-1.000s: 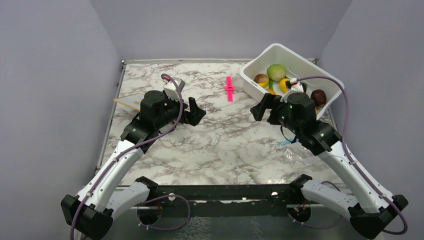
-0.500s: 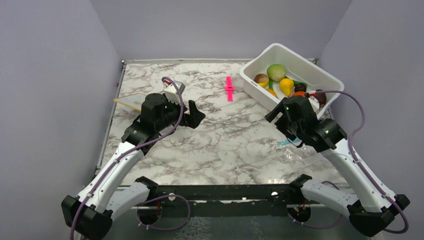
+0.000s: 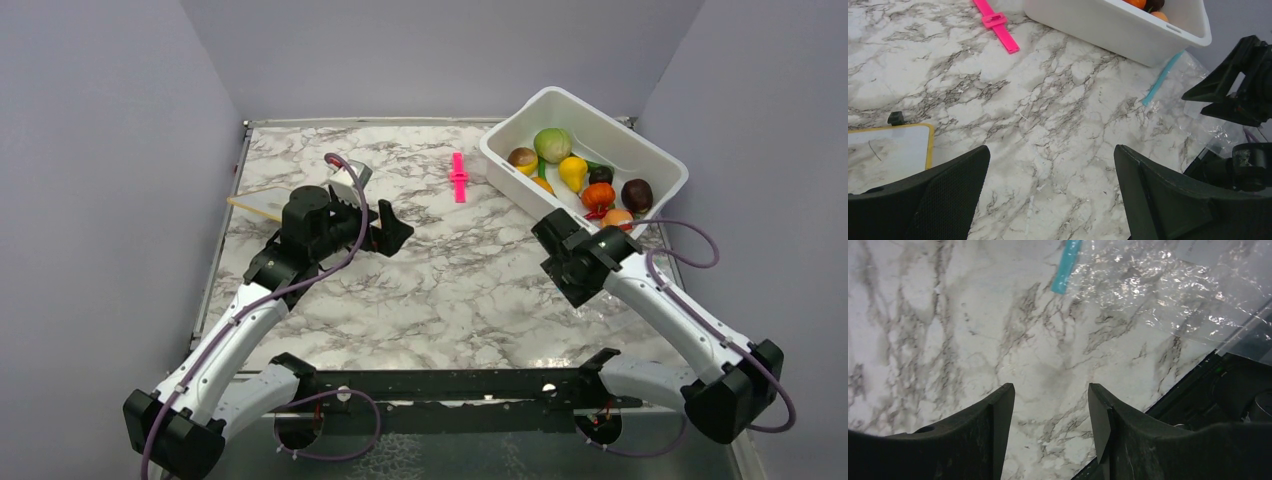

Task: Place the food in the zip-top bag and seal the zipper
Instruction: Pick up the zipper food storage bag at the corner of the board.

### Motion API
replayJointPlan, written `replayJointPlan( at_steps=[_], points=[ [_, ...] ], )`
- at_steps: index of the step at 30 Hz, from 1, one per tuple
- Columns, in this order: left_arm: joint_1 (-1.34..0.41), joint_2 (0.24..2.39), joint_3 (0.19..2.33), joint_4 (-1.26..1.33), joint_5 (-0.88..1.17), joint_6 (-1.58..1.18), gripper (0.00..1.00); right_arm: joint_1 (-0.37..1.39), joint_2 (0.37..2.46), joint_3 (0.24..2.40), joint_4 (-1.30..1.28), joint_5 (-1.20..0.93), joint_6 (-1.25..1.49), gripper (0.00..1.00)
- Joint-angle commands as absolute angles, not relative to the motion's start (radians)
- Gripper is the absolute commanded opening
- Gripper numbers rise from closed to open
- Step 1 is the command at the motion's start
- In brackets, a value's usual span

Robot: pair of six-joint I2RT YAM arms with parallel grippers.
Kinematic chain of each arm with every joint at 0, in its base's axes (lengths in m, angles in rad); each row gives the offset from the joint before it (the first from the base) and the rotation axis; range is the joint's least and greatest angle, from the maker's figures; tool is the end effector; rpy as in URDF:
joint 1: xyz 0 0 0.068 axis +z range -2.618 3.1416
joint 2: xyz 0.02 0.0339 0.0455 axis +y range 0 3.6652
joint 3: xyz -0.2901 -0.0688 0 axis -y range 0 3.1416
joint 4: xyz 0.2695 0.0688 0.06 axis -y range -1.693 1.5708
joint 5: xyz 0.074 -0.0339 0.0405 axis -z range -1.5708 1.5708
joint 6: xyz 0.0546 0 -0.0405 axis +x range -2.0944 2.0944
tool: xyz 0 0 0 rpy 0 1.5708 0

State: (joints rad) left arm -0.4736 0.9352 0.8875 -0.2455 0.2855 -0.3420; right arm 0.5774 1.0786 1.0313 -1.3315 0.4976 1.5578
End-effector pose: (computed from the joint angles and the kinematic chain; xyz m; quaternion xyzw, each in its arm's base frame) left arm 0.2073 -0.1235 0.3575 0.1369 0.7874 -0.3389 0.4965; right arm 0.1636 0.0754 0.2966 0.4750 0.8400 -0.0368 0.2595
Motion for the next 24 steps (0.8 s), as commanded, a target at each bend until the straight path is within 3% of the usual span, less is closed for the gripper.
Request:
replayJointPlan(
  at_steps=[1,14,24],
  points=[
    [-0.482,0.943,0.856,-0.197,0.366,-0.323,1.0,0.584,1.13,0.987,-1.388,0.567,1.713,0.56],
    [-0.482,0.872,0.77,-0.139,0.385,-0.3,1.0,0.525,1.307,0.835,-1.378,0.594,2.003,0.55],
    [-0.483,0.854,0.763,-0.139,0.397,-0.298,1.0,0.462,1.421,0.796,-1.214,0.635,1.988,0.59]
  ],
)
